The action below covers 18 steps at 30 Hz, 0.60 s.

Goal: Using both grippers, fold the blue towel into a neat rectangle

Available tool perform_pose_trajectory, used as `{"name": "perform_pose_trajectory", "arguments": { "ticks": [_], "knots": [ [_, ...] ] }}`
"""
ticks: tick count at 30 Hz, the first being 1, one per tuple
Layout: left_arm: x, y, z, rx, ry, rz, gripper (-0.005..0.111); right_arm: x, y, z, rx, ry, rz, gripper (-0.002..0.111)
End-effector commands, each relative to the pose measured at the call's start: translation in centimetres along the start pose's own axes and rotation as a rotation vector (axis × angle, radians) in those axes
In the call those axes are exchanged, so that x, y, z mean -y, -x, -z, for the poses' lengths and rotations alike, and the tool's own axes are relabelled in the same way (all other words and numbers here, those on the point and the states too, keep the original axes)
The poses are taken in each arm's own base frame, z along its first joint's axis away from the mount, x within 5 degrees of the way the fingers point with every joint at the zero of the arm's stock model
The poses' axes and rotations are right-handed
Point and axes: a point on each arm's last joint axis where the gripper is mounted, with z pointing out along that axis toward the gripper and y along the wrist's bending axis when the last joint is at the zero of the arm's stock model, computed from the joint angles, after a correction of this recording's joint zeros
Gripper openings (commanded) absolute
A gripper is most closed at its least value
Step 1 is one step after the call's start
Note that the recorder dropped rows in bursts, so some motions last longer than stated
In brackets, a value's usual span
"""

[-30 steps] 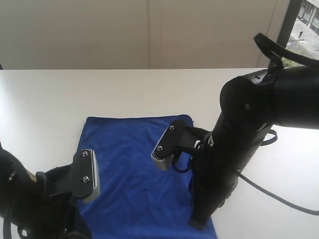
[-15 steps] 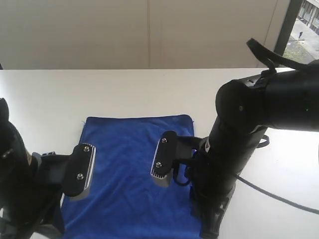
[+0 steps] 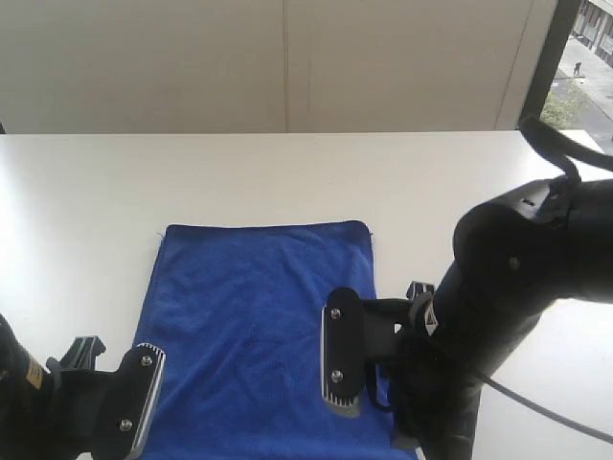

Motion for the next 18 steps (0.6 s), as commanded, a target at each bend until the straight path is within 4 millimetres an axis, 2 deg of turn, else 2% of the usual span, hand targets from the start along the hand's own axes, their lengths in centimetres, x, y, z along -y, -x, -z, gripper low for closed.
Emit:
{"name": "perform_pose_trajectory", "arguments": {
  "ticks": [1, 9, 18],
  "knots": [
    [0.2, 0.0, -0.1, 0.01, 0.008, 0.0, 0.058, -0.5, -0.6, -0.8, 0.002, -0.029, 0.11, 0.047],
    [0.6, -0.4, -0.6, 0.009, 0.021, 0.004, 0.058, -0.9, -1.5, -2.1, 0.024, -0.087, 0.147, 0.047],
    [0.3, -0.6, -0.9, 0.019, 0.089, -0.013, 0.058, -1.1, -1.7, -2.7, 0.033, -0.101, 0.145, 0.047]
  ]
}}
